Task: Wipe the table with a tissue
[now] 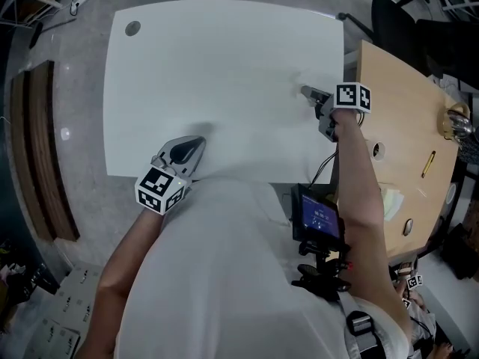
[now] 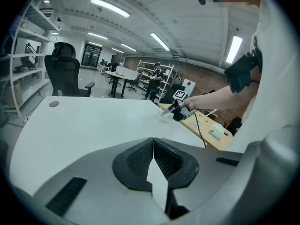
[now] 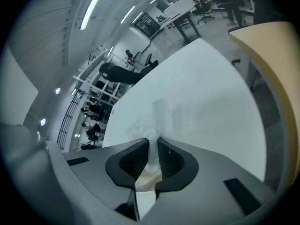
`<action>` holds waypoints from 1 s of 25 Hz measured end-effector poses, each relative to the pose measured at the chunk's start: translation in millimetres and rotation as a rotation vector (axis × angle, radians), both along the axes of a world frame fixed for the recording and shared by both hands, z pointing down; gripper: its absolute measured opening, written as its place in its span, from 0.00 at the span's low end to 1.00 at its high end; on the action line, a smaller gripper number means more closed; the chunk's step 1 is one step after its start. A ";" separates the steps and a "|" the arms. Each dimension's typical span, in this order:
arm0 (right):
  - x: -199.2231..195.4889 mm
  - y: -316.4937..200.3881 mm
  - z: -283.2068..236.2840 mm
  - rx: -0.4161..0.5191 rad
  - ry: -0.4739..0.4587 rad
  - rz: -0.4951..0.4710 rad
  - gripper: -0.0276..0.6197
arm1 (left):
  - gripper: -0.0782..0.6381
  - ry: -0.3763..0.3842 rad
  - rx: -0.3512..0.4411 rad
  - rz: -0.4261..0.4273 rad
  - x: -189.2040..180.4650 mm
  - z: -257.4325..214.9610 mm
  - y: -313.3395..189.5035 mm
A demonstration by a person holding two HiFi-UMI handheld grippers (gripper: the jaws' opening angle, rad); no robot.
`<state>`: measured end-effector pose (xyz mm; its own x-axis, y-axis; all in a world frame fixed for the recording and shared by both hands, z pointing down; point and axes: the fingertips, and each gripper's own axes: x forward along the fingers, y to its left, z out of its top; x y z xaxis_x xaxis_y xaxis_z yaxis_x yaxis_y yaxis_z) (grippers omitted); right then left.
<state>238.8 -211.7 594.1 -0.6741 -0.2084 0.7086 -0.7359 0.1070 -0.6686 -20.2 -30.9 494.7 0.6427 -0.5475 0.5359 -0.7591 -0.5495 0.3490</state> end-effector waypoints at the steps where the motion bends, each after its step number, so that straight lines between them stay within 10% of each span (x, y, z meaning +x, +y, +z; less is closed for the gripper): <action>1: 14.7 -3.6 1.1 -0.002 0.008 0.038 0.13 | 0.12 0.000 -0.001 0.001 0.7 0.3 0.4; 13: 7.3 -2.7 29.8 -0.022 0.083 0.021 0.13 | 0.12 -0.015 -0.001 -0.021 -2.9 0.6 2.2; 25: -149.1 112.2 31.8 0.005 0.094 -0.723 0.13 | 0.12 -0.028 0.027 -0.065 11.0 -7.8 15.8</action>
